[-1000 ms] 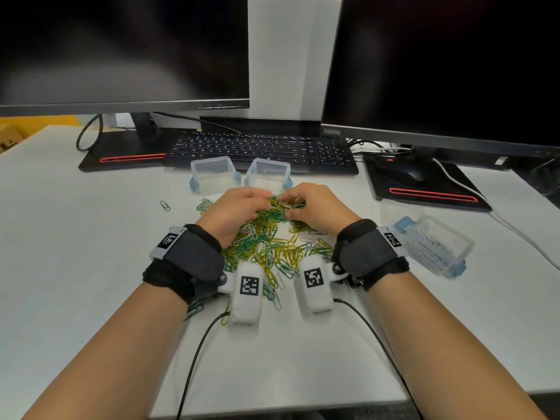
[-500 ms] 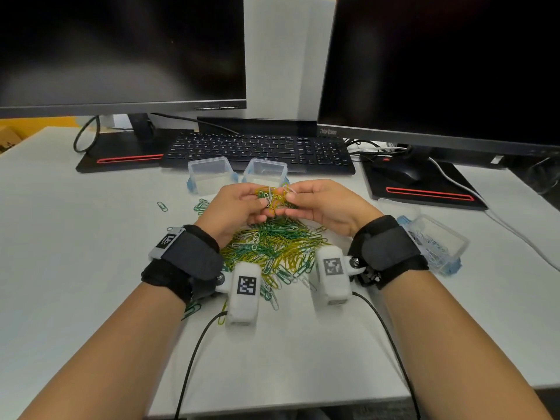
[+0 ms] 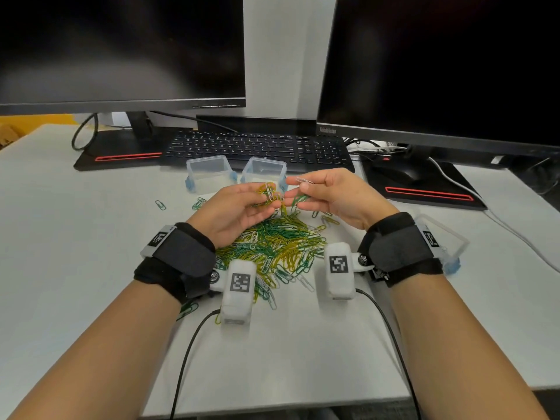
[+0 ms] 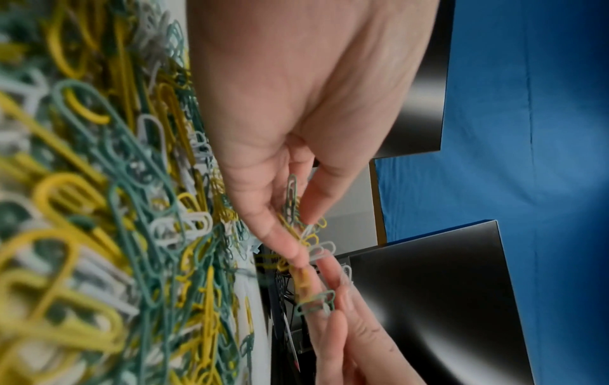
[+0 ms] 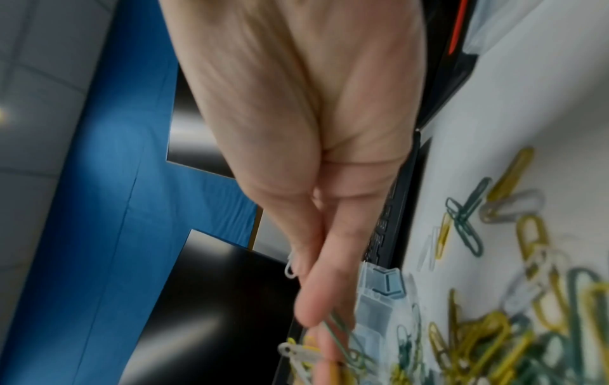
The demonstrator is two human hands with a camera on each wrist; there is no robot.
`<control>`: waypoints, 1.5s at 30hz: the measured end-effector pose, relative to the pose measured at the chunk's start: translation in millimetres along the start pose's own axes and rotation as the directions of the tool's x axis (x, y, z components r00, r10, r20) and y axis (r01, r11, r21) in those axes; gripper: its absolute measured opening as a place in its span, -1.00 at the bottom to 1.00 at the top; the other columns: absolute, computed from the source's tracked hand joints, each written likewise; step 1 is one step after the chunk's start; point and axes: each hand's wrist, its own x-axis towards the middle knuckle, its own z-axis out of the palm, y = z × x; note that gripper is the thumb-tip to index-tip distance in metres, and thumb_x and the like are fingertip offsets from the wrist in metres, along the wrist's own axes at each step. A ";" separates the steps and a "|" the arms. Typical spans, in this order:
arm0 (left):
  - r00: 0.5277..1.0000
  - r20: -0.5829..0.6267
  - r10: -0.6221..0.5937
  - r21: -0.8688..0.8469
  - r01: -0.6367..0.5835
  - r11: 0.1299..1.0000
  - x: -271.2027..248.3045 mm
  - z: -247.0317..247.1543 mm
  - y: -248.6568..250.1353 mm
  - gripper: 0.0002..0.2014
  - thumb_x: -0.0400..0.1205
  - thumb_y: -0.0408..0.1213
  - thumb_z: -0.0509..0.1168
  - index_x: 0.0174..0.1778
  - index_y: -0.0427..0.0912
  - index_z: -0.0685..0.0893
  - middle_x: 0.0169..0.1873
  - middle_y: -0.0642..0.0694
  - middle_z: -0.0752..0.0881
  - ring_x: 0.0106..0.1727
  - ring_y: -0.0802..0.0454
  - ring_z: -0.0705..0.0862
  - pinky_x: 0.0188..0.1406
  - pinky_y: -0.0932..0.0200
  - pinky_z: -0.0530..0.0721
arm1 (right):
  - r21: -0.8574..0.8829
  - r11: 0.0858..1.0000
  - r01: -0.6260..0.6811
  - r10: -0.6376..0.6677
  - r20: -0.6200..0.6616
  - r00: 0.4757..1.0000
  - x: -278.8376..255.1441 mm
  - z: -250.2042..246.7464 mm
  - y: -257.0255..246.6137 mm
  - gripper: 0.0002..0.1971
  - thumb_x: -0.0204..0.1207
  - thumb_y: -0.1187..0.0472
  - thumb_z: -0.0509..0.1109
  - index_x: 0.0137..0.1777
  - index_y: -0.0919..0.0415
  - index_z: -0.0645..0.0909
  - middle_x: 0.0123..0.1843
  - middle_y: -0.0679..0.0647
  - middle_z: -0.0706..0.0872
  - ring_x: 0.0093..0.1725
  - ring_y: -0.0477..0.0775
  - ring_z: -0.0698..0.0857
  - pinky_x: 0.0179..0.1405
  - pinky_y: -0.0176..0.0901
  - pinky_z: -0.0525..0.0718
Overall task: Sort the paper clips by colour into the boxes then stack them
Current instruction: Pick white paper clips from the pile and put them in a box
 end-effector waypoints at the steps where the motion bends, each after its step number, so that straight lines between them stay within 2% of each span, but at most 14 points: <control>1: 1.000 0.005 0.000 -0.010 0.000 1.000 -0.6 0.4 0.1 -0.73 0.66 -0.53 0.20 0.27 -0.37 0.59 0.06 -0.27 0.74 -0.05 0.01 0.77 -0.16 0.29 0.76 | -0.020 1.000 0.005 -0.005 0.004 1.000 -0.6 0.8 -0.4 -0.70 0.67 0.41 0.24 0.36 0.41 0.58 0.15 0.32 0.77 0.15 0.11 0.78 -0.03 -0.32 0.76; 5: 0.999 -0.013 0.029 0.014 -0.029 0.999 -1.2 1.4 -0.6 -0.80 0.63 -0.44 0.29 0.16 -0.34 0.64 -0.11 -0.18 0.75 -0.13 0.07 0.74 -0.19 0.33 0.74 | -0.068 0.996 0.064 -0.066 -0.018 0.998 -1.0 7.0 0.5 -0.74 0.59 0.41 0.36 0.26 0.40 0.66 0.04 0.27 0.81 0.04 0.03 0.82 -0.13 -0.36 0.75; 10: 0.997 -0.063 0.040 0.068 -0.035 0.997 -2.1 2.2 -2.2 -0.89 0.63 -0.43 0.30 0.05 -0.29 0.66 -0.26 -0.13 0.72 -0.27 0.11 0.70 -0.32 0.35 0.72 | -0.104 0.991 0.085 -0.087 -0.018 0.996 0.9 8.0 1.1 -0.73 0.63 0.43 0.29 0.29 0.38 0.63 0.08 0.27 0.79 0.08 0.05 0.80 -0.08 -0.32 0.76; 20: 0.993 -0.083 0.088 0.136 -0.076 0.988 -2.1 3.1 -2.5 -0.82 0.64 -0.44 0.29 0.13 -0.19 0.67 -0.12 -0.12 0.79 -0.22 0.11 0.74 -0.30 0.33 0.70 | -0.251 0.963 0.094 -0.091 0.025 0.996 -1.6 5.9 -1.0 -0.72 0.66 0.48 0.21 0.28 0.40 0.65 0.15 0.33 0.76 0.14 0.05 0.78 0.07 -0.18 0.77; 23: 0.995 -0.065 0.080 0.132 -0.071 0.989 -1.2 2.1 -1.7 -0.78 0.69 -0.43 0.21 0.22 -0.23 0.65 -0.01 -0.13 0.80 -0.09 0.07 0.77 -0.17 0.29 0.74 | -0.395 0.914 0.092 -0.098 0.004 0.995 -1.7 4.0 -3.1 -0.72 0.69 0.44 0.20 0.25 0.32 0.69 0.13 0.28 0.77 0.12 -0.03 0.76 0.12 -0.16 0.75; 27: 0.997 -0.033 0.074 0.174 -0.067 0.982 -1.7 2.9 -1.9 -0.74 0.74 -0.30 0.14 0.30 -0.18 0.63 0.07 -0.07 0.80 0.02 0.03 0.78 0.09 0.14 0.70 | -0.601 0.786 0.146 -0.200 -0.025 0.979 -0.6 1.4 -4.8 -0.72 0.68 0.35 0.25 0.18 0.08 0.74 0.07 0.05 0.81 0.17 -0.05 0.73 0.29 0.05 0.65; 28: 0.997 -0.023 0.077 0.198 -0.071 0.978 -2.0 3.3 -1.5 -0.72 0.75 -0.27 0.12 0.30 -0.15 0.64 0.09 -0.05 0.80 0.09 0.00 0.76 0.16 0.10 0.67 | -0.616 0.771 0.161 -0.216 -0.016 0.976 -1.3 1.4 -5.0 -0.71 0.67 0.34 0.26 0.16 0.01 0.75 0.06 0.05 0.81 0.18 0.02 0.73 0.29 0.14 0.63; 30: 0.996 0.010 0.094 0.263 -0.093 0.960 -3.5 3.8 -1.0 -0.71 0.76 -0.20 0.11 0.28 -0.05 0.68 0.19 0.02 0.75 0.24 -0.01 0.68 0.29 0.05 0.57 | -0.631 0.751 0.193 -0.235 0.017 0.972 -1.1 2.2 -4.3 -0.69 0.66 0.28 0.27 0.08 -0.15 0.75 0.08 0.23 0.79 0.18 0.39 0.68 0.25 0.37 0.59; 32: 0.991 0.032 0.127 0.322 -0.130 0.938 -4.8 3.0 -1.2 -0.71 0.75 -0.18 0.11 0.26 0.03 0.70 0.29 0.09 0.67 0.32 0.06 0.57 0.34 0.02 0.48 | -0.632 0.749 0.200 -0.242 0.020 0.970 -1.2 3.9 -4.7 -0.67 0.64 0.27 0.26 -0.01 -0.21 0.73 0.13 0.37 0.74 0.10 0.55 0.67 0.14 0.42 0.65; 34: 0.986 0.016 0.167 0.349 -0.162 0.923 -4.0 1.9 -3.3 -0.72 0.74 -0.18 0.13 0.24 0.05 0.71 0.29 0.10 0.67 0.32 0.12 0.54 0.36 0.00 0.43 | -0.623 0.756 0.202 -0.273 -0.020 0.962 -2.3 5.1 -5.0 -0.66 0.60 0.33 0.23 -0.08 -0.14 0.73 0.16 0.35 0.74 -0.05 0.41 0.74 0.01 0.26 0.73; 37: 0.983 -0.010 0.184 0.291 -0.173 0.941 -1.0 0.1 -4.8 -0.73 0.74 -0.25 0.14 0.27 -0.07 0.68 0.12 -0.01 0.79 0.24 0.06 0.69 0.34 0.06 0.50 | -0.549 0.801 0.239 -0.316 -0.049 0.947 -2.3 8.8 -7.2 -0.70 0.55 0.45 0.23 -0.09 0.10 0.74 0.12 0.20 0.80 0.20 0.25 0.73 0.25 0.18 0.66; 40: 0.987 -0.012 0.160 0.229 -0.153 0.961 -0.5 -2.9 -4.4 -0.72 0.75 -0.26 0.12 0.30 -0.16 0.64 0.10 -0.05 0.80 0.18 0.09 0.74 0.24 0.14 0.57 | -0.265 0.926 0.270 -0.321 -0.171 0.931 -1.5 14.7 -7.1 -0.78 0.52 0.53 0.25 -0.08 0.34 0.71 0.07 0.21 0.81 0.15 0.09 0.78 0.23 -0.07 0.70; 42: 0.986 -0.022 0.164 0.204 -0.157 0.966 -0.5 -4.2 -4.1 -0.74 0.75 -0.26 0.13 0.26 -0.16 0.66 0.08 -0.06 0.80 0.16 0.07 0.75 0.22 0.14 0.59 | -0.141 0.955 0.260 -0.284 -0.191 0.940 1.0 14.8 -3.7 -0.80 0.50 0.52 0.31 -0.07 0.30 0.72 0.04 0.24 0.82 0.16 0.14 0.77 0.24 -0.03 0.69; 45: 0.980 -0.045 0.193 0.212 -0.179 0.961 -1.1 -1.8 -3.9 -0.79 0.73 -0.25 0.19 0.16 -0.16 0.69 0.02 -0.08 0.82 0.09 0.04 0.78 0.15 0.13 0.63 | -0.213 0.941 0.264 -0.293 -0.118 0.949 1.9 13.5 -0.6 -0.79 0.51 0.51 0.36 -0.12 0.22 0.74 0.00 0.19 0.84 0.14 0.15 0.78 0.28 0.05 0.68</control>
